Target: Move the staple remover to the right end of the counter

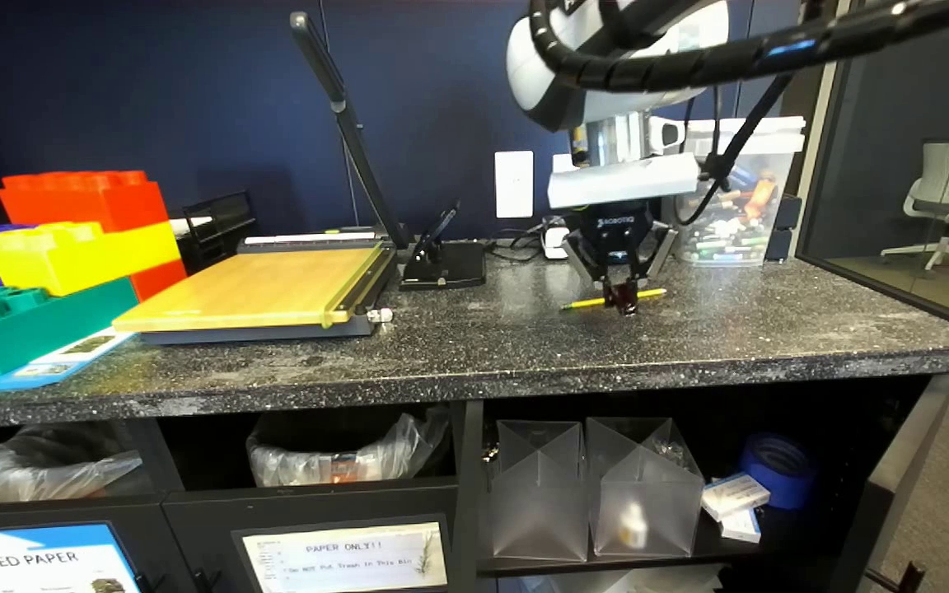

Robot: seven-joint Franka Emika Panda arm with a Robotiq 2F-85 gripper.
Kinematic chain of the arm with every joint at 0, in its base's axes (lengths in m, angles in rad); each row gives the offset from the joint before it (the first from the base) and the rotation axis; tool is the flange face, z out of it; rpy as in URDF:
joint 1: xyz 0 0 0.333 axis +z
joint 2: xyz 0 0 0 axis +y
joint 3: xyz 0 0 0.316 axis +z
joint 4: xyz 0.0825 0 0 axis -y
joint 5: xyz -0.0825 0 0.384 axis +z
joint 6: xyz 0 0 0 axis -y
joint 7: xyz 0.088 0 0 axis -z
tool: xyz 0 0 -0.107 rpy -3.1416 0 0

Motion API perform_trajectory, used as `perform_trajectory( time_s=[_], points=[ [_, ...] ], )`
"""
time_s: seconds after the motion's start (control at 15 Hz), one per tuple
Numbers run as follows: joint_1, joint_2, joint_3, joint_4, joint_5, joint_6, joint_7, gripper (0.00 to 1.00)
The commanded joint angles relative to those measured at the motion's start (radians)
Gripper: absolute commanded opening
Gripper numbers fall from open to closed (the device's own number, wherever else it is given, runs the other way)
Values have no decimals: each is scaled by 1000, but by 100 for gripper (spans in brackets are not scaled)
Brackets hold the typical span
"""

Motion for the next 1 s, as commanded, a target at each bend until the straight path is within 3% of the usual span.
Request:
perform_trajectory(
  time_s=[0.0,0.53,0.93],
  points=[
    [-76,-39,-32,28,64,-48,77,8],
    [-260,-49,-88,35,87,-36,296,8],
    [-353,-35,-133,14,77,-32,444,8]
  ],
)
